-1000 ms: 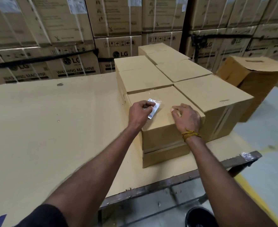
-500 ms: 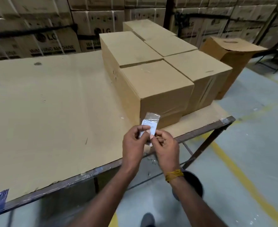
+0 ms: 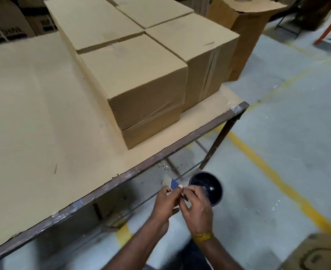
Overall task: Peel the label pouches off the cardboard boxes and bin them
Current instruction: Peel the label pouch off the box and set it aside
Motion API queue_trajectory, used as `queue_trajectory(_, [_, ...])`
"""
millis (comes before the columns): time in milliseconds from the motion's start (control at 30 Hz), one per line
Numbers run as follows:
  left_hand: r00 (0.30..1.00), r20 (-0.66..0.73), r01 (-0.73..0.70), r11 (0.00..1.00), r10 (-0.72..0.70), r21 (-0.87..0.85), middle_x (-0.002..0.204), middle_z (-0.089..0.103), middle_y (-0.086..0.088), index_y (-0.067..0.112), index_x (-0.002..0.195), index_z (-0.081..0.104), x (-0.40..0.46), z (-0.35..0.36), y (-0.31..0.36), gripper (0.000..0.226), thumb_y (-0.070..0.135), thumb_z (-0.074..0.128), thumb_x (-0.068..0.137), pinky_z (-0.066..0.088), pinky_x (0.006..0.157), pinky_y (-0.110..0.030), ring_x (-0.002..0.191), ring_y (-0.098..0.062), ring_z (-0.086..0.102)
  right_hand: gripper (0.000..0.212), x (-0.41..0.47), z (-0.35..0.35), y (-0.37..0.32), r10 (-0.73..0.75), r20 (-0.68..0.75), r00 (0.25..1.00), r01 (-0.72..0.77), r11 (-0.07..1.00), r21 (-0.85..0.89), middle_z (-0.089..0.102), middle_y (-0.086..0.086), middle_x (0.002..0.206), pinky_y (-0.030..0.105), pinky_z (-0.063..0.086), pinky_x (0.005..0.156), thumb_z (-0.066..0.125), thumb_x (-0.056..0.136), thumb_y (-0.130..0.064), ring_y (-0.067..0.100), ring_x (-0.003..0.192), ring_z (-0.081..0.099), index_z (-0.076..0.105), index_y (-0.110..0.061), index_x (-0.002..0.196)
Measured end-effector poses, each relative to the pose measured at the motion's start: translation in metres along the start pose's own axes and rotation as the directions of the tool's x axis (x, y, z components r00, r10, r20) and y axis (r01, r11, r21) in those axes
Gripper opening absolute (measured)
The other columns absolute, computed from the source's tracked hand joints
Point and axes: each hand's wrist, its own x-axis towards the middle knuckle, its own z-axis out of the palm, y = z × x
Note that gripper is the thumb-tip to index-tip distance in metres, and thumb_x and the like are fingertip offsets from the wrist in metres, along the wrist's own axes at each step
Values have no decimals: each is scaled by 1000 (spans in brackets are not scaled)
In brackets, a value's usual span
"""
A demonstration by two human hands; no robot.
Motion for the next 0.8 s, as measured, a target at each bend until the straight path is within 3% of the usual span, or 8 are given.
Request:
queue_trajectory(133, [989, -36, 141, 987, -144, -71, 82, 73, -12, 2, 106, 69, 47, 44, -21, 18, 16, 60, 97, 58, 66, -34, 74, -24, 69, 28, -1, 2, 66, 123, 57, 991, -129, 985, 111, 56, -4, 120, 34, 53, 82, 64, 81, -33, 13, 108, 58, 71, -27, 108])
queue_trajectory(233, [955, -62, 283, 952, -291, -112, 84, 73, -14, 4, 105, 65, 89, 78, -42, 13, 13, 59, 98, 57, 67, -35, 75, -29, 68, 43, 1, 11, 124, 461, 137, 877, -480, 849, 222, 51, -5, 131, 34, 53, 81, 69, 79, -47, 11, 113, 56, 63, -34, 120])
queue_trajectory(333, [922, -65, 378, 924, -382, -65, 85, 72, -13, 5, 109, 64, 137, 111, -68, 16, 14, 61, 96, 55, 73, -36, 77, -29, 68, 22, 14, 22, 180, 798, 372, 474, -836, 277, 473, 62, 10, 112, 36, 52, 77, 76, 87, -21, 18, 87, 62, 61, -24, 104])
queue_trajectory(400, [901, -77, 425, 905, -426, -32, 83, 72, -13, 3, 114, 64, 169, 132, -86, 21, 13, 62, 95, 55, 66, -34, 72, -27, 69, 15, 17, 33, 218, 763, 605, 229, -884, -97, 457, 64, 14, 96, 28, 48, 60, 67, 94, -20, 21, 67, 60, 59, -13, 105])
queue_trajectory(467, [886, -93, 454, 891, -454, -22, 86, 72, -14, 6, 116, 62, 201, 152, -104, 21, 11, 62, 96, 55, 57, -31, 69, -25, 69, 34, 14, 52, 261, 723, 684, 100, -856, -288, 429, 66, 15, 94, 25, 45, 55, 66, 94, -22, 24, 66, 59, 54, -13, 125])
queue_trajectory(600, [867, -127, 482, 876, -481, -29, 96, 70, -20, 18, 101, 61, 267, 186, -145, 11, 9, 61, 96, 55, 60, -33, 77, -29, 68, 49, 1, 109, 351, 726, 687, 0, -828, -386, 408, 72, 22, 103, 41, 48, 73, 72, 87, -27, 33, 79, 63, 58, -12, 131])
queue_trajectory(733, [850, -160, 504, 863, -502, -31, 90, 71, -18, 5, 114, 64, 338, 206, -194, 19, 7, 64, 94, 58, 68, -37, 73, -29, 69, 11, 35, 134, 394, 751, 660, -26, -807, -405, 429, 68, 7, 68, 28, 39, 58, 63, 93, -18, 23, 62, 54, 66, -8, 95])
queue_trajectory(800, [845, -175, 507, 861, -505, -40, 88, 71, -17, 4, 116, 62, 374, 214, -216, 22, 5, 63, 95, 58, 68, -37, 72, -28, 69, 9, 46, 155, 427, 764, 645, -32, -825, -384, 414, 67, 7, 69, 28, 39, 57, 59, 96, -13, 22, 63, 55, 65, -7, 92])
